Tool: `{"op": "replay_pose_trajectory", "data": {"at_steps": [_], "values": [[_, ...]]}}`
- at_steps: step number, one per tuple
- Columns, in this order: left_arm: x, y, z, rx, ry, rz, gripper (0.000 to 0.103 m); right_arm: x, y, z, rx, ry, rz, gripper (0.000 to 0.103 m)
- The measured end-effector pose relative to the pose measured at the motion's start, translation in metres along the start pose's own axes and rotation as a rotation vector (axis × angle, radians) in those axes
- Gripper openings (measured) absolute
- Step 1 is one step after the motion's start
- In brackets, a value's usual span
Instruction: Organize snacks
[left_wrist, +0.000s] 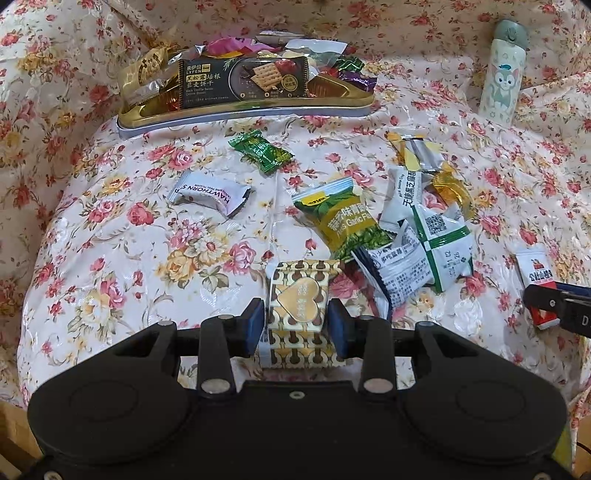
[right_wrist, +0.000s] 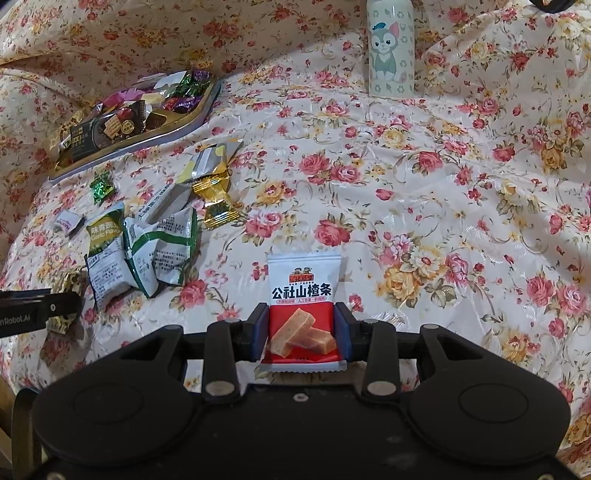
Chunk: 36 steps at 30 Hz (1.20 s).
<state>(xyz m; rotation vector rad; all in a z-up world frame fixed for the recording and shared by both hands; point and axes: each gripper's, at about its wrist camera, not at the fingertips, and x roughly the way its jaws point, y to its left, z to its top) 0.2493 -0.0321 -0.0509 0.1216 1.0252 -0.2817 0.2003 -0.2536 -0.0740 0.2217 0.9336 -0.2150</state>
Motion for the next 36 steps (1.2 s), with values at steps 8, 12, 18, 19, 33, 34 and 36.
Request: {"op": "replay_pose_trajectory", "data": {"at_steps": [8, 12, 18, 19, 33, 34, 36], "values": [[0.006, 0.001, 0.002, -0.001, -0.005, 0.011, 0.046, 0.002, 0.004, 0.0, -0.034, -0.016, -0.019, 0.042], [0.007, 0.0, 0.002, 0.007, -0.01, 0.017, 0.047, 0.003, 0.009, -0.003, -0.067, -0.04, -0.047, 0.043], [0.008, -0.001, 0.003, 0.0, -0.01, 0.02, 0.047, 0.005, 0.013, -0.008, -0.096, -0.07, -0.084, 0.052], [0.008, -0.001, 0.003, -0.002, -0.009, 0.02, 0.046, 0.005, 0.013, -0.008, -0.097, -0.073, -0.084, 0.052], [-0.033, 0.0, -0.006, -0.037, -0.056, 0.007, 0.042, -0.011, 0.006, -0.009, -0.045, -0.049, -0.001, 0.037], [-0.037, 0.0, -0.006, -0.04, -0.059, 0.006, 0.042, -0.016, 0.005, -0.01, -0.036, -0.05, 0.009, 0.037], [-0.046, 0.0, -0.01, -0.046, -0.066, 0.005, 0.042, -0.026, 0.006, -0.013, -0.03, -0.056, 0.023, 0.037]]}}
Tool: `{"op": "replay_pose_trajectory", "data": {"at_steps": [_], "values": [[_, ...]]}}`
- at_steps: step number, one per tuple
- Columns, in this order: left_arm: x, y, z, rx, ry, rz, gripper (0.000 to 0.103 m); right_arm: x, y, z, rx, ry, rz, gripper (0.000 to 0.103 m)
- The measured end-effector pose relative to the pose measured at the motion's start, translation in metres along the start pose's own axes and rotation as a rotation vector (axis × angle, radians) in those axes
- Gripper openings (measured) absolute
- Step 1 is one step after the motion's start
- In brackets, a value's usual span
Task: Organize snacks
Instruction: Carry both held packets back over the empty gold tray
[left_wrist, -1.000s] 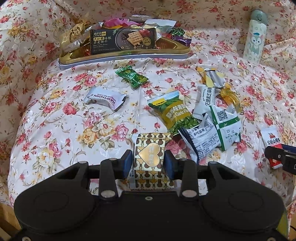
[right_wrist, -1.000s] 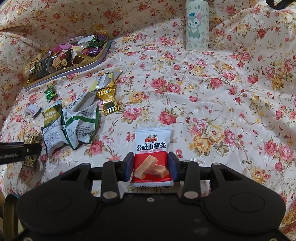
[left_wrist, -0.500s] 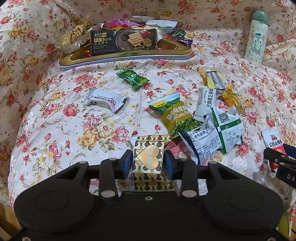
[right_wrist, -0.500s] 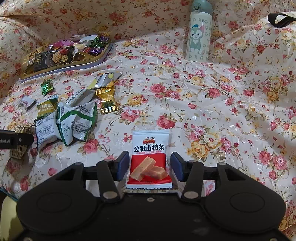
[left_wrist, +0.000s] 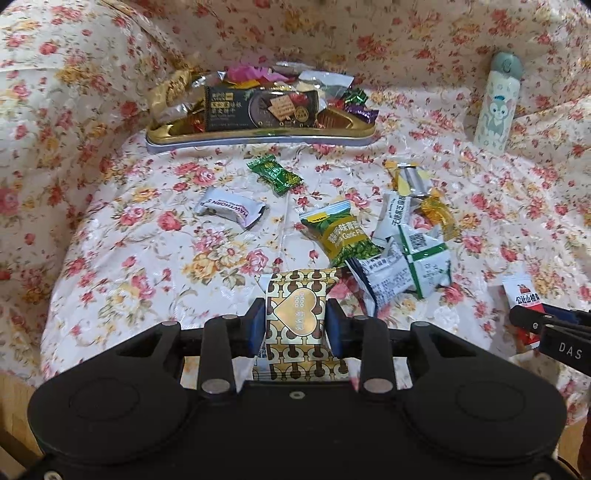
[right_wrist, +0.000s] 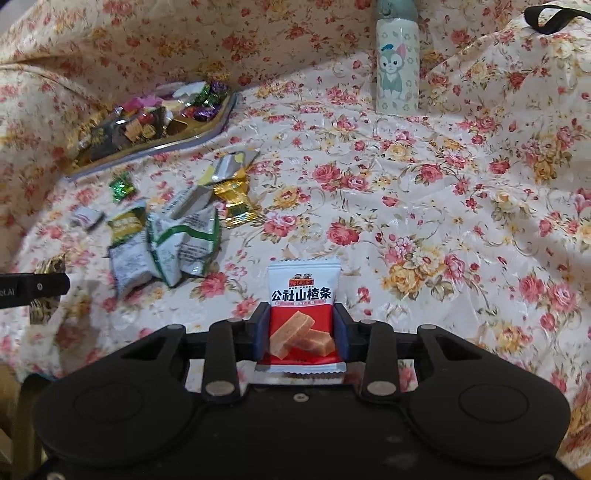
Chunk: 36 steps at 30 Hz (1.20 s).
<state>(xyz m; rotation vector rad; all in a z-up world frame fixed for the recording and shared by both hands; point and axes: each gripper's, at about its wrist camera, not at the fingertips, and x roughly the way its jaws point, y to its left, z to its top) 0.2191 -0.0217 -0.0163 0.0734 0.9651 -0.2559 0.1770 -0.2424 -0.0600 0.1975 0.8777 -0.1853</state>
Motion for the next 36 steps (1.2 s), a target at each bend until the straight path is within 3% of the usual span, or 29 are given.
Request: {"op": "replay_pose_trajectory", "data": {"at_steps": [10, 20, 29, 36], "values": [[-0.055, 0.0, -0.038, -0.016, -0.013, 0.009, 0.042, -0.067, 0.011, -0.027, -0.028, -0.051, 0.086, 0.037], [-0.088, -0.001, -0.096, -0.065, 0.023, 0.025, 0.042, -0.126, 0.019, -0.082, -0.083, -0.058, 0.177, 0.037], [-0.097, -0.005, -0.132, -0.099, 0.068, 0.052, 0.042, -0.151, 0.021, -0.125, -0.064, -0.032, 0.223, 0.037], [-0.09, 0.0, -0.149, -0.162, 0.144, 0.021, 0.042, -0.154, 0.024, -0.138, -0.081, 0.013, 0.23, 0.037]]}}
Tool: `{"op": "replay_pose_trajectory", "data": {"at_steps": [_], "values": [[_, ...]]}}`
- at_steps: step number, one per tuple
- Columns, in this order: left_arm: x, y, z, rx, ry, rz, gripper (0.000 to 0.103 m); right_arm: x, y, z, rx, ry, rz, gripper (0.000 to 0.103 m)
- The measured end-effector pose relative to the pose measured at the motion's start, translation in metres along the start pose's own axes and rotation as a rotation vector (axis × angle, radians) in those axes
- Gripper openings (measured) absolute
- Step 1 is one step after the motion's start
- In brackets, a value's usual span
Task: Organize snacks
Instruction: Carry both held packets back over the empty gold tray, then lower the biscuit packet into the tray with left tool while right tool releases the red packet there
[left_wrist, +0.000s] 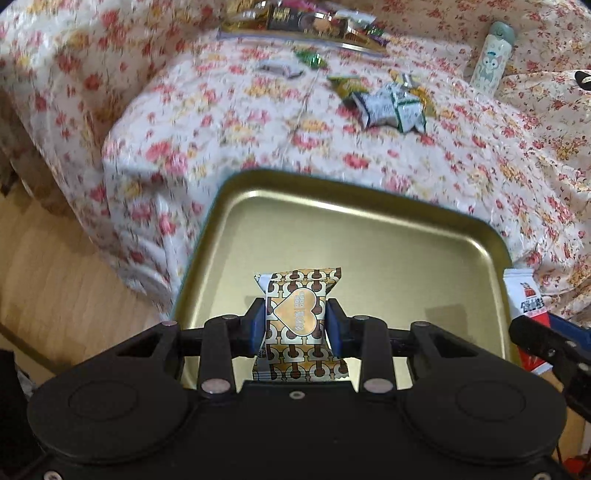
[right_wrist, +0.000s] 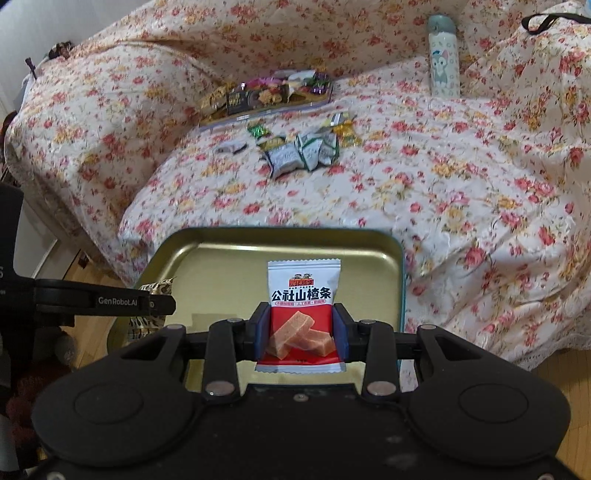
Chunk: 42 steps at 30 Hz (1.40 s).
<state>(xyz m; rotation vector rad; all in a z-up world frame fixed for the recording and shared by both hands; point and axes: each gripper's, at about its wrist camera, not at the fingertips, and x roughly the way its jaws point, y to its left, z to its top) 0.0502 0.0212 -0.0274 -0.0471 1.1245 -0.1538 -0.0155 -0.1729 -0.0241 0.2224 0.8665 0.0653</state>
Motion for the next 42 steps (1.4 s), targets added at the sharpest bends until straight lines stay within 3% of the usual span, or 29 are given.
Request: {"op": "replay_pose_trajectory", "data": {"at_steps": [16, 28, 42], "values": [[0.022, 0.002, -0.015, -0.016, 0.077, 0.066, 0.042, 0.026, -0.011, -0.015, 0.035, 0.158, 0.008, 0.037], [0.022, -0.005, -0.016, 0.015, 0.067, 0.1, 0.043, 0.034, -0.015, -0.018, 0.043, 0.182, -0.011, 0.037], [0.017, -0.007, -0.017, 0.036, 0.042, 0.084, 0.045, 0.036, -0.014, -0.018, 0.034, 0.184, -0.021, 0.038]]}}
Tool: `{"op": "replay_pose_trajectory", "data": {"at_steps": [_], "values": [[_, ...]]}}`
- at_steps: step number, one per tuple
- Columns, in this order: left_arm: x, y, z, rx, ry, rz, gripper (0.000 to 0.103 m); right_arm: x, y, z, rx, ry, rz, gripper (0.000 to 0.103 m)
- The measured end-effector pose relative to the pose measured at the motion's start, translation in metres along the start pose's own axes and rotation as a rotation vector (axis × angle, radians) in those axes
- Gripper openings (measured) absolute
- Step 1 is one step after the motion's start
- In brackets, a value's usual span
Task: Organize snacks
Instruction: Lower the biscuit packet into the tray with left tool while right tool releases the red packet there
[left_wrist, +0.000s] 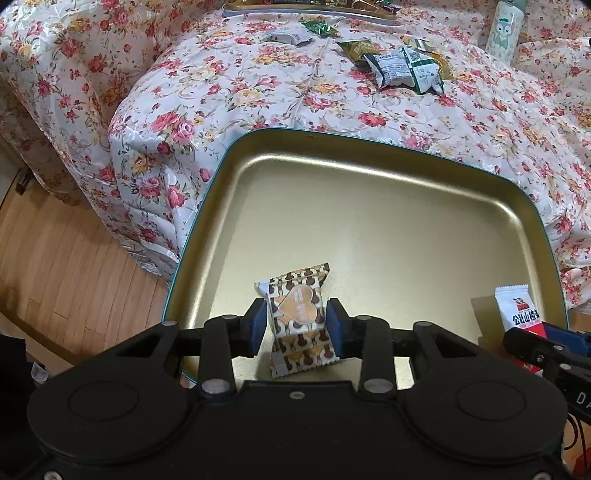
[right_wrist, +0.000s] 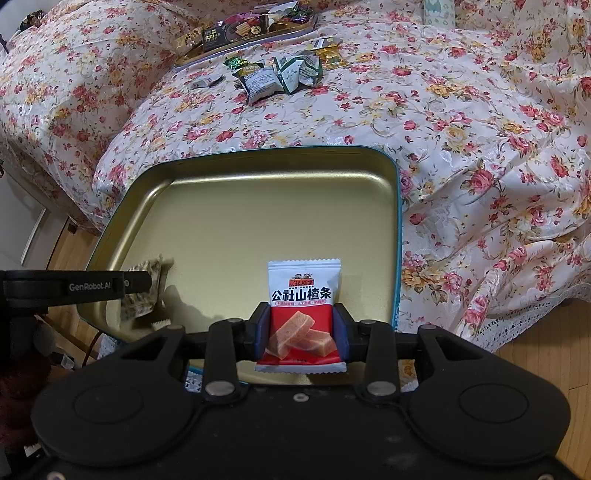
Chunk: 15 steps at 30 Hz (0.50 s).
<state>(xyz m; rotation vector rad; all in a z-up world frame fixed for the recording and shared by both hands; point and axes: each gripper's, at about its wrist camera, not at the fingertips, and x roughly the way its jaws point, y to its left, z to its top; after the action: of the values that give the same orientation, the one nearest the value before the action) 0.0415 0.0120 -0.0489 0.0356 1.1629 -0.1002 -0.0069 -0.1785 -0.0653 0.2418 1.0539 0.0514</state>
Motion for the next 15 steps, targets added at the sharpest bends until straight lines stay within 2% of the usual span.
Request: {"op": "replay_pose_trajectory", "data": {"at_steps": [15], "values": [[-0.0006, -0.0001, -0.0005, 0.009, 0.006, 0.006, 0.047, -0.0058, 0.0022, 0.0008, -0.029, -0.021, -0.027, 0.042]]}}
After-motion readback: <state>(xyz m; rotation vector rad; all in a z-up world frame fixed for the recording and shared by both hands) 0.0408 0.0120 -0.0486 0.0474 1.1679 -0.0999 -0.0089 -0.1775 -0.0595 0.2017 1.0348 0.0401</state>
